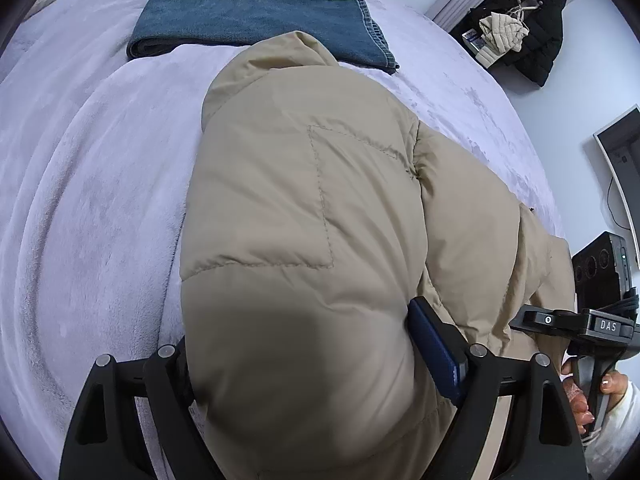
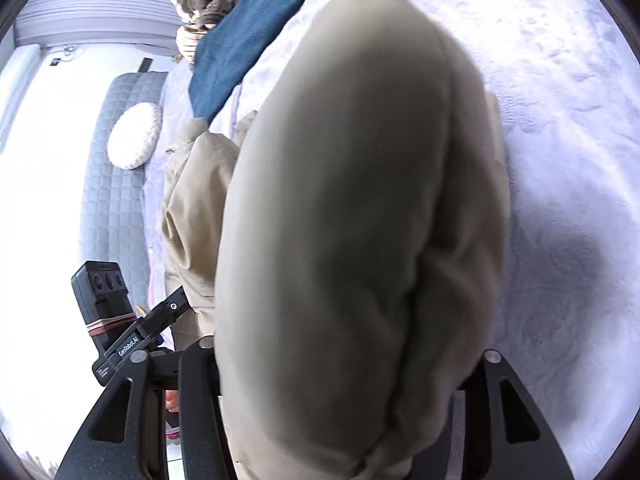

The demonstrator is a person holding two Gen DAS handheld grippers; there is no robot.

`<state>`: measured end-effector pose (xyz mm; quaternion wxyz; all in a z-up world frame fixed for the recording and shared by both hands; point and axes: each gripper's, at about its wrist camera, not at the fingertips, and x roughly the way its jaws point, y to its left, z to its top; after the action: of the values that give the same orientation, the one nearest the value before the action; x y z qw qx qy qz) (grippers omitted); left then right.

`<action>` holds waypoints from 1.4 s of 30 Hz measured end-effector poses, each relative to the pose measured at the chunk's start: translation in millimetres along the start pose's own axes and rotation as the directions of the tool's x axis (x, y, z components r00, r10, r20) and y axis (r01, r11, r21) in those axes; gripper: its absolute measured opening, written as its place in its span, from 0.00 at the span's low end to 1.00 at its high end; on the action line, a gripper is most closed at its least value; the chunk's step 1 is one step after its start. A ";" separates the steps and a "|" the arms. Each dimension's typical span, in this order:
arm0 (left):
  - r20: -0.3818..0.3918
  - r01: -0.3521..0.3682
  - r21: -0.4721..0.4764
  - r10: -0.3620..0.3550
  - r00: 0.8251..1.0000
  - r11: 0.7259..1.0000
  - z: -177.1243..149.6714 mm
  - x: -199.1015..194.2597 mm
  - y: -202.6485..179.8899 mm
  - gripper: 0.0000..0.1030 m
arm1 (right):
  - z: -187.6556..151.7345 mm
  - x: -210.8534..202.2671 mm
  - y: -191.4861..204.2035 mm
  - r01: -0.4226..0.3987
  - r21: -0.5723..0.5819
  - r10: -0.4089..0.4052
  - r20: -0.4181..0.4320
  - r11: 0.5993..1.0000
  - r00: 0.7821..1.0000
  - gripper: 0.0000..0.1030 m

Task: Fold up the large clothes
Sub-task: 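Release the jacket and pull both grippers back from the bundle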

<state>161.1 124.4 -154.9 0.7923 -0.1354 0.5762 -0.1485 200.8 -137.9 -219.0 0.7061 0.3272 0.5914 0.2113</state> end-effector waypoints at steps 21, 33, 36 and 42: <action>0.144 -0.162 0.070 0.151 0.978 0.984 -9.0 -34.1 -19.3 0.87 | -57.0 -62.6 82.0 0.426 -0.195 -0.366 0.280 0.883 0.887 0.22; 0.101 -0.173 0.092 0.164 0.981 0.981 -13.4 -8.4 -13.2 0.94 | -60.6 -10.2 10.6 0.475 -0.109 -0.457 0.160 0.873 0.875 0.16; 0.088 -0.179 0.081 0.172 0.981 0.981 -12.7 -15.8 -13.1 0.94 | -61.6 -13.4 12.8 0.479 -0.106 -0.462 0.156 0.871 0.873 0.16; 0.046 -0.173 0.063 0.171 0.984 0.983 -18.8 -37.5 -11.5 0.94 | -77.7 -40.4 31.2 0.471 -0.101 -0.452 0.164 0.876 0.877 0.20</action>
<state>131.4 127.7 -123.4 0.8178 -0.0614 0.5641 -0.0960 119.4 -127.4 -175.3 0.7953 0.1404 0.5873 0.0542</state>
